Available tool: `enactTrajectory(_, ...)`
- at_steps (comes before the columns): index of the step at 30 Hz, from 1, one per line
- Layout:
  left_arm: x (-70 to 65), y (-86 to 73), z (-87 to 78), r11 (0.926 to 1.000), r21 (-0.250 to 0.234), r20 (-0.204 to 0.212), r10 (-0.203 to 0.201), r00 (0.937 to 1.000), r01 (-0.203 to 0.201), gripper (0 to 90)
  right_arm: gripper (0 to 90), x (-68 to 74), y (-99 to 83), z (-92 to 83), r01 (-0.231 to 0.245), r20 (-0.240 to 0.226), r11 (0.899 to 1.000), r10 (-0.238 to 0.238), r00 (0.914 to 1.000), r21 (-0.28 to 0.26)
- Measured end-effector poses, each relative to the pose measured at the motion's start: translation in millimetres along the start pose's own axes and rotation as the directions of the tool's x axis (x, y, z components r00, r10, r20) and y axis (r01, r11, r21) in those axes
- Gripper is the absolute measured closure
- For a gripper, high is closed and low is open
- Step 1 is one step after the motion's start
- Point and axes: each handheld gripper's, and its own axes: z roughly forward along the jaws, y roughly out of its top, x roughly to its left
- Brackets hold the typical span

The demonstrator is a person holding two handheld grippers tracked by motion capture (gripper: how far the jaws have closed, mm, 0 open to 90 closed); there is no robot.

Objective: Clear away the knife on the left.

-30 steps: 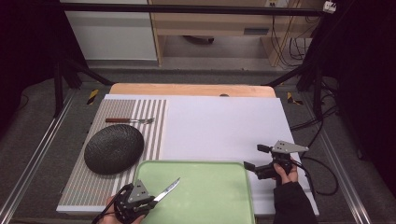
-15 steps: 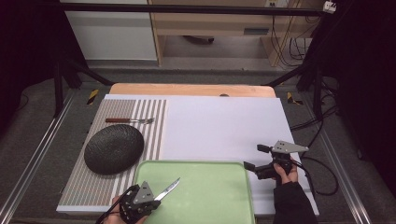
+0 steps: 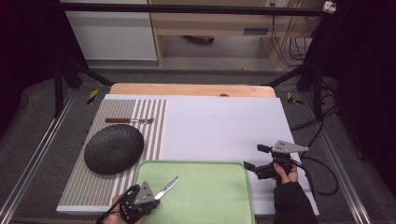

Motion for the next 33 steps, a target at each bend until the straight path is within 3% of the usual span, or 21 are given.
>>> enactTrajectory(33, 13.1, -7.5, -8.2, 0.9987, 0.011, -0.067, -0.049, 0.9966, 0.049, 89.7, 0.3, 0.0, -0.1, 0.2, 0.002, 0.000, 1.000, -0.002, 1.0000, 0.003)
